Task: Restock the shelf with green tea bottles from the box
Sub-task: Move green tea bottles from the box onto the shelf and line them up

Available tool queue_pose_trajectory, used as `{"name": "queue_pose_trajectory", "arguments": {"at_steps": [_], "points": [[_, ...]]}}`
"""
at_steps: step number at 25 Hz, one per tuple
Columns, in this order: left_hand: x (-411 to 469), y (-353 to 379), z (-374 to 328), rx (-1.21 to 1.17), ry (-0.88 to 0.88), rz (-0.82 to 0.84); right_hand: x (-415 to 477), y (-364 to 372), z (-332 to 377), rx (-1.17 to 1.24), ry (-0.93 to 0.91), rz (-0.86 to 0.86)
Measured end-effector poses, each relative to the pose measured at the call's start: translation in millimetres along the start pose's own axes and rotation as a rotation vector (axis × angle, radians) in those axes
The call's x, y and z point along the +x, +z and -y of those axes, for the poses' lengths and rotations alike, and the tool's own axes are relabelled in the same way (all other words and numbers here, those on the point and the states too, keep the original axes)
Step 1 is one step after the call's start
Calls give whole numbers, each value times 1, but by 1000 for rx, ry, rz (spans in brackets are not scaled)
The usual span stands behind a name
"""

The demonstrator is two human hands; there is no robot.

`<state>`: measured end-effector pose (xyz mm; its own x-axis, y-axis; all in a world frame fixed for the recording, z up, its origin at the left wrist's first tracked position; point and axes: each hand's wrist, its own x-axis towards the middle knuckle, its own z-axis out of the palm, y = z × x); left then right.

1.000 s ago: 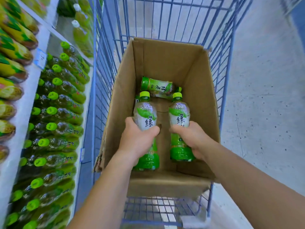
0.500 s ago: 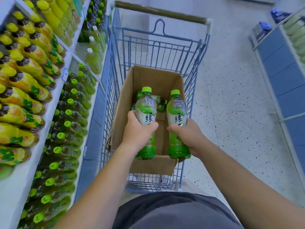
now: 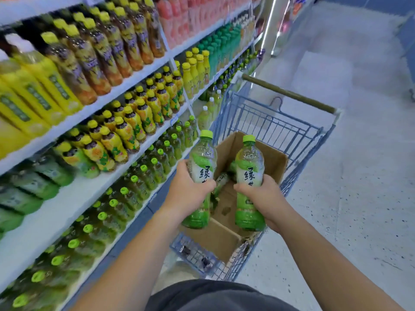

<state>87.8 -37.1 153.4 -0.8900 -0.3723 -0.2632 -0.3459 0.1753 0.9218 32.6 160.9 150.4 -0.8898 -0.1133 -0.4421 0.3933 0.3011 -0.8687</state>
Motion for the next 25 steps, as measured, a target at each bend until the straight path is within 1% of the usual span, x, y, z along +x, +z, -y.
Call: {"name": "queue_pose_trajectory", "arguments": {"at_steps": [4, 6, 11, 19, 25], "points": [[-60, -23, 14, 9, -55, -236, -19, 17, 6, -60, -70, 228], [-90, -37, 23, 1, -87, -349, -30, 33, 5, -84, -105, 313], [-163, -77, 43, -41, -130, -542, -67, 81, 0, -148, -130, 530], [-239, -139, 77, -92, -177, -842, -125, 177, 2, -293, -244, 711], [-282, -218, 125, -174, -214, -939, -170, 275, 2, -381, -308, 789]]}}
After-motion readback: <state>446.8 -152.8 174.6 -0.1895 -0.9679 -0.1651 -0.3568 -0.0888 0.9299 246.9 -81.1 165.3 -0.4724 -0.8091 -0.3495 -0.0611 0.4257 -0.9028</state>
